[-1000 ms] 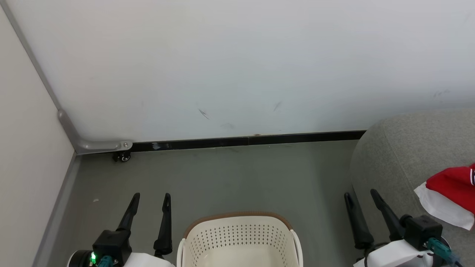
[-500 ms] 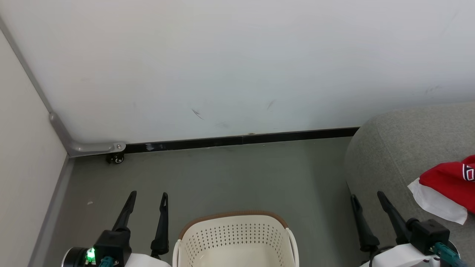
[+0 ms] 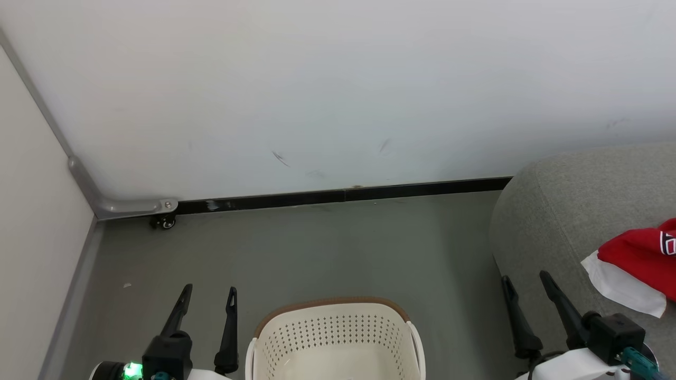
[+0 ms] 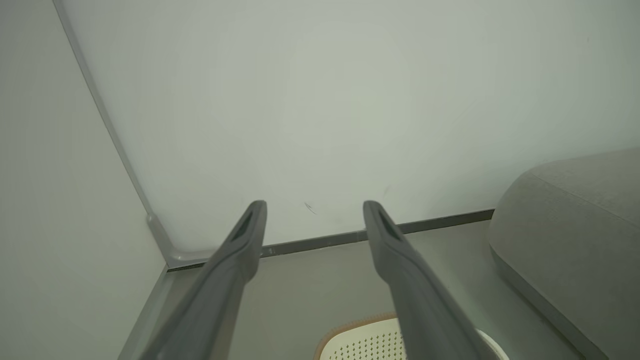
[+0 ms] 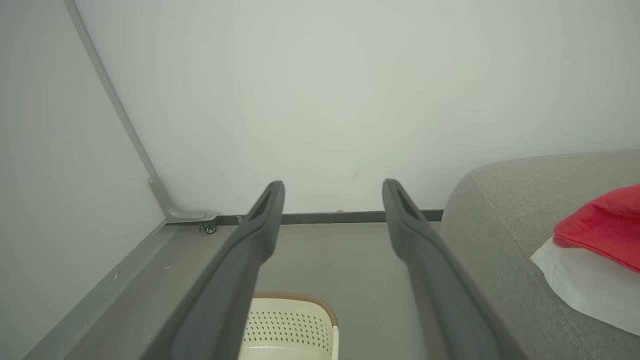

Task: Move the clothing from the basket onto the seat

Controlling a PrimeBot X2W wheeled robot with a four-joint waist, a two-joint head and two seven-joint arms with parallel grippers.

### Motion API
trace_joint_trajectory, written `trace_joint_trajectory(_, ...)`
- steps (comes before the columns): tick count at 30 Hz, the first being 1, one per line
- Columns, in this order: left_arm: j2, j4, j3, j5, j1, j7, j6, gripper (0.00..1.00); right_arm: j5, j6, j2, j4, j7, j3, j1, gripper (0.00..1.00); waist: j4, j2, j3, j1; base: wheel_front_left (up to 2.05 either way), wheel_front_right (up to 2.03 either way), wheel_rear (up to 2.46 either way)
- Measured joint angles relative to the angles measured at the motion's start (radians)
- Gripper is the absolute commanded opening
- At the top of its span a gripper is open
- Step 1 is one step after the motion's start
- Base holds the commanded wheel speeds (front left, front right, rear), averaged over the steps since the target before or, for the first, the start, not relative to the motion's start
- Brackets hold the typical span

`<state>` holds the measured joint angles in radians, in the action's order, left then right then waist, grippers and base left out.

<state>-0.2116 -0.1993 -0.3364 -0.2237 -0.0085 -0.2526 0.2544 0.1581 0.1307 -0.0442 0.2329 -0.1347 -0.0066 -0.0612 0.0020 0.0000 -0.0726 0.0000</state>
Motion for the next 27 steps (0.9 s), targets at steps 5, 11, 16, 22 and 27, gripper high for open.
trace_joint_trajectory(5, 0.003, -0.015, -0.003, 0.007, 0.000, 0.000, 0.004, 1.00, 0.005, 0.000, 0.000, -0.009, 0.003, 0.002, 0.000, 1.00, 0.004, 0.0000, 0.004, 0.0000, 0.00, 0.00, 0.00)
trace_joint_trajectory(11, 0.008, -0.023, -0.001, 0.003, 0.000, 0.000, 0.010, 1.00, 0.021, 0.000, 0.001, -0.015, 0.003, 0.009, -0.001, 1.00, 0.007, 0.0000, 0.007, 0.0000, 0.00, 0.00, 0.00)
trace_joint_trajectory(16, 0.010, -0.024, 0.002, 0.001, 0.000, 0.000, 0.012, 1.00, 0.027, 0.000, 0.001, -0.021, 0.004, 0.009, -0.001, 1.00, 0.008, 0.0000, 0.009, 0.0000, 0.00, 0.00, 0.00)
trace_joint_trajectory(22, 0.011, -0.028, 0.002, 0.001, 0.000, 0.000, 0.013, 1.00, 0.028, 0.000, 0.001, -0.028, 0.005, 0.009, -0.010, 1.00, 0.008, 0.0000, 0.011, 0.0000, 0.00, 0.00, 0.00)
trace_joint_trajectory(27, 0.014, -0.033, 0.002, 0.001, 0.000, 0.000, 0.013, 1.00, 0.030, 0.000, 0.001, -0.030, 0.007, 0.006, -0.016, 1.00, 0.007, 0.0000, 0.012, 0.0000, 0.00, 0.00, 0.00)
